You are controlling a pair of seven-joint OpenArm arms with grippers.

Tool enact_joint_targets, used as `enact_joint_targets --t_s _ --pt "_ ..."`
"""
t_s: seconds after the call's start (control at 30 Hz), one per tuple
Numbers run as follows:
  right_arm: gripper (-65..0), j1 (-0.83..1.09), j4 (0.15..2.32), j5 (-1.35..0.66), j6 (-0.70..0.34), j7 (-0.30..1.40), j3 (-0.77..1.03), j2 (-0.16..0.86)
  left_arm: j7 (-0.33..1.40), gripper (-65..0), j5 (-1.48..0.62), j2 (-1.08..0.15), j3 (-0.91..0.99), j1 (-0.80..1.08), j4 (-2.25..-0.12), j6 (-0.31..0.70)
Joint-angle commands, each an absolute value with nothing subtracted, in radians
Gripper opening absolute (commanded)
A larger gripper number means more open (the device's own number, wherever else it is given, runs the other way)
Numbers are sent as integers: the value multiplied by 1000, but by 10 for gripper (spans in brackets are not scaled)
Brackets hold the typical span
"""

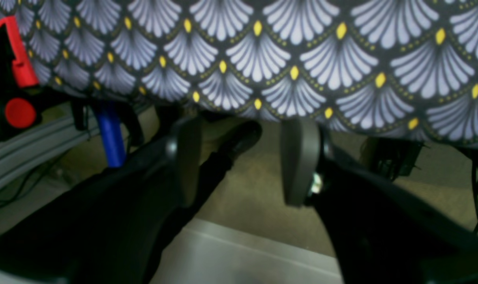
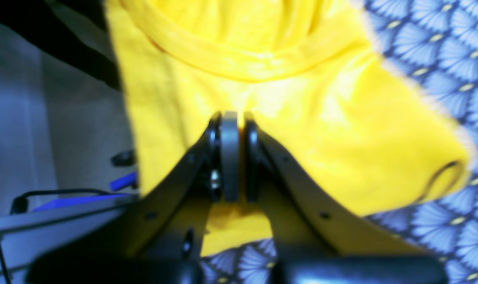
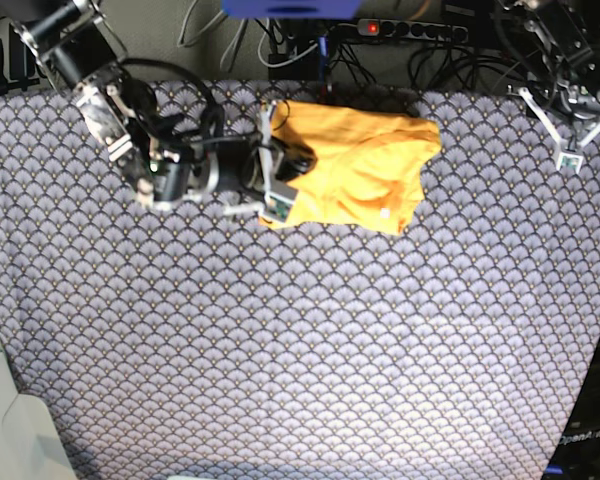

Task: Fold the T-shirt properly
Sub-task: 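Release the shirt and raise the right gripper away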

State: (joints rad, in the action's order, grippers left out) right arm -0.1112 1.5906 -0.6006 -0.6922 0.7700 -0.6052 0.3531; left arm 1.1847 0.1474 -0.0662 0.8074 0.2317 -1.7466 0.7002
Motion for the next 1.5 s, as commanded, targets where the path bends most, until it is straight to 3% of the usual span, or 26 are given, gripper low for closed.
enact_joint_targets --t_s 0.0,0.33,0.53,0.73,0.8,0.93,1.47 --pt "-639 -110 1607 -611 -698 746 -599 360 1181 -338 150 -81 809 225 -1762 698" --pt "-639 -65 1550 -611 -698 684 -599 366 1188 -338 150 -79 809 232 -1765 698" --pt "-639 -59 1776 -613 -698 797 -590 401 1184 -338 150 -45 808 251 -1785 698" --pt "-640 -19 1988 -615 -698 981 -435 390 1182 -340 148 21 769 298 -1928 698" --pt "-641 -8 1982 -613 -698 987 -389 398 1182 -395 148 30 699 317 -1971 698" --pt "-643 35 1979 -613 -698 986 -326 421 1184 -650 156 31 610 317 -1980 698" --pt "-644 166 1965 -608 -698 995 -22 499 1221 -650 226 25 288 320 -1975 698"
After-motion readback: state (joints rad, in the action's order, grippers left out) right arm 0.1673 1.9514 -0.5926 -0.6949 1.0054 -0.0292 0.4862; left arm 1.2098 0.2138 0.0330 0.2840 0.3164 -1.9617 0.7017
